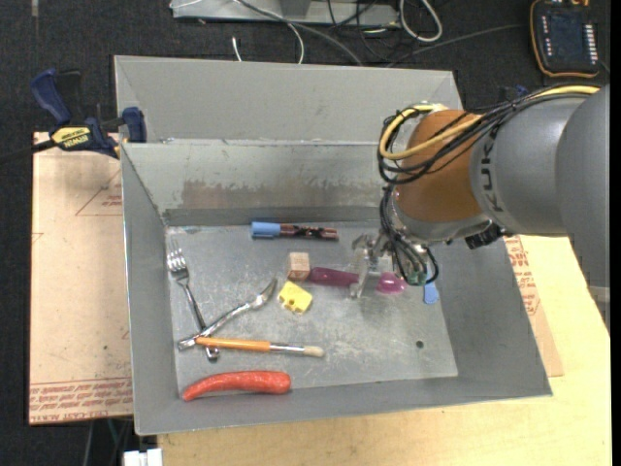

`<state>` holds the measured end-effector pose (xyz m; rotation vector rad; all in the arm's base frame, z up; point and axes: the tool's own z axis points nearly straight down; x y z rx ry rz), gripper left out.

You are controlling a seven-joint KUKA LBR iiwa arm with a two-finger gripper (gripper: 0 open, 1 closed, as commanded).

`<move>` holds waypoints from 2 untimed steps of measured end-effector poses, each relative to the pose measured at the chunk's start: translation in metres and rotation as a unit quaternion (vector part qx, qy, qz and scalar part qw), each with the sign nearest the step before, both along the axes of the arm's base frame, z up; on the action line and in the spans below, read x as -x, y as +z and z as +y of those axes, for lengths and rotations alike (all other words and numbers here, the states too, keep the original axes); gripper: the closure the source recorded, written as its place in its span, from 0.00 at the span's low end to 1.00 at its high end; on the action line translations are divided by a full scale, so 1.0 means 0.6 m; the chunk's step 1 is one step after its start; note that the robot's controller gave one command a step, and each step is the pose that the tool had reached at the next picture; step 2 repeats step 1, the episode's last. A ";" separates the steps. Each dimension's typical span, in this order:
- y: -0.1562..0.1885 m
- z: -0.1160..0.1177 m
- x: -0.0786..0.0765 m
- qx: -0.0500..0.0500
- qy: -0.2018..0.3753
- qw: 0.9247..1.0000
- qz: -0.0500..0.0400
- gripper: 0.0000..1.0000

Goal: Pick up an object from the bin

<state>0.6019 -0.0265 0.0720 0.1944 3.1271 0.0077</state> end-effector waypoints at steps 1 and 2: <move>0.052 0.000 0.004 0.000 0.000 1.000 0.004 1.00; 0.052 0.000 0.004 0.000 0.000 1.000 0.004 1.00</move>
Offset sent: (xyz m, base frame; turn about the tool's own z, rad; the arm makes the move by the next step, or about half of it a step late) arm -0.0033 0.0001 0.0388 0.0004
